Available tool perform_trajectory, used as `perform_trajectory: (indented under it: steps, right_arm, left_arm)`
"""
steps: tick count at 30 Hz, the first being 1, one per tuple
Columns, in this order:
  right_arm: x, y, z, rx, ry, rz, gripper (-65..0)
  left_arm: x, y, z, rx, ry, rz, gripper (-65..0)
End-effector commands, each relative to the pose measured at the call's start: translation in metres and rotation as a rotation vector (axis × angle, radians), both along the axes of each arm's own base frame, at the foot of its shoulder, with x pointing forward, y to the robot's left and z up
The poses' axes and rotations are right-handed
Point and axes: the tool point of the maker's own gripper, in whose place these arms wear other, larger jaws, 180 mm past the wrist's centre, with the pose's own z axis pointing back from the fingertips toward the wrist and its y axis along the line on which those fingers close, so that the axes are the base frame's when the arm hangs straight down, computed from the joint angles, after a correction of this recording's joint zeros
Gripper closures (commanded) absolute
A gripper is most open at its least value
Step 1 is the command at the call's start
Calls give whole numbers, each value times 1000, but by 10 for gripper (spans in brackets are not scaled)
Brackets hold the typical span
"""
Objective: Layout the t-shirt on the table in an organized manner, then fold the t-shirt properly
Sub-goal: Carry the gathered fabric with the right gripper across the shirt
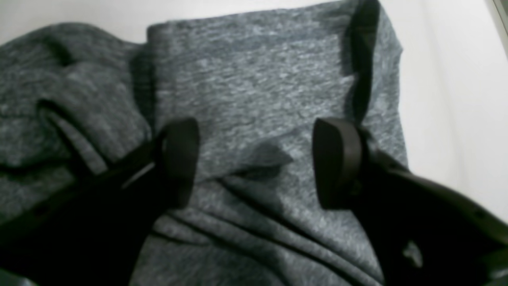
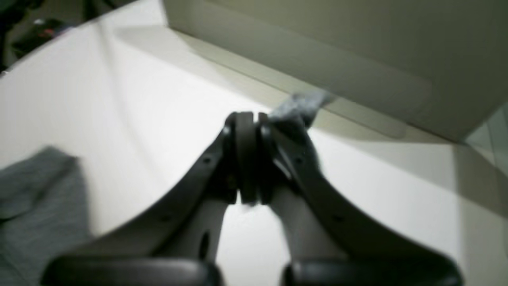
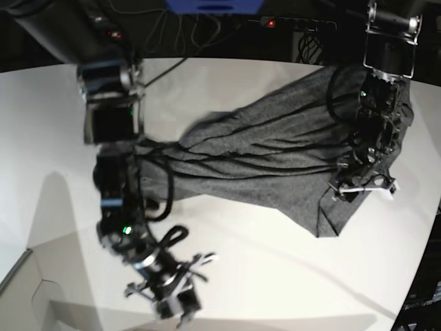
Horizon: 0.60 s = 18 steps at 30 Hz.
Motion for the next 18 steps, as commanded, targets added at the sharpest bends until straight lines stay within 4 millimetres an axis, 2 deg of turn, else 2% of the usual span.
perform_trajectory:
  steps: [1,3,6,8,10,13,15,18]
  right_arm:
    - [-5,8,15,21,-42,15,0]
    - [-24,18,1,6,-29,23,0]
    - [-54,56,-36,-112,9,114,0]
    - [-66,75,-66,-161,70,172,0]
    - [-72,83,-85,-178,115,197,0]
    - [-80,90,-98,-195,147,221,0]
    - [-90,93,-108,-192,167,232,-34]
    - [-101,93,-104,-175,153,231,-74]
  left_arm:
    - [5,5,8,0,-13,13,-436]
    - [6,5,8,0,-15,14,-436]
    - [7,6,10,2,-17,13,-436]
    - [7,6,10,2,-18,14,-436]
    - [8,5,10,0,-19,13,-436]
    - [9,5,12,1,-25,11,-436]
    - [9,5,12,1,-25,12,-436]
    - [9,5,13,-7,-29,14,-436]
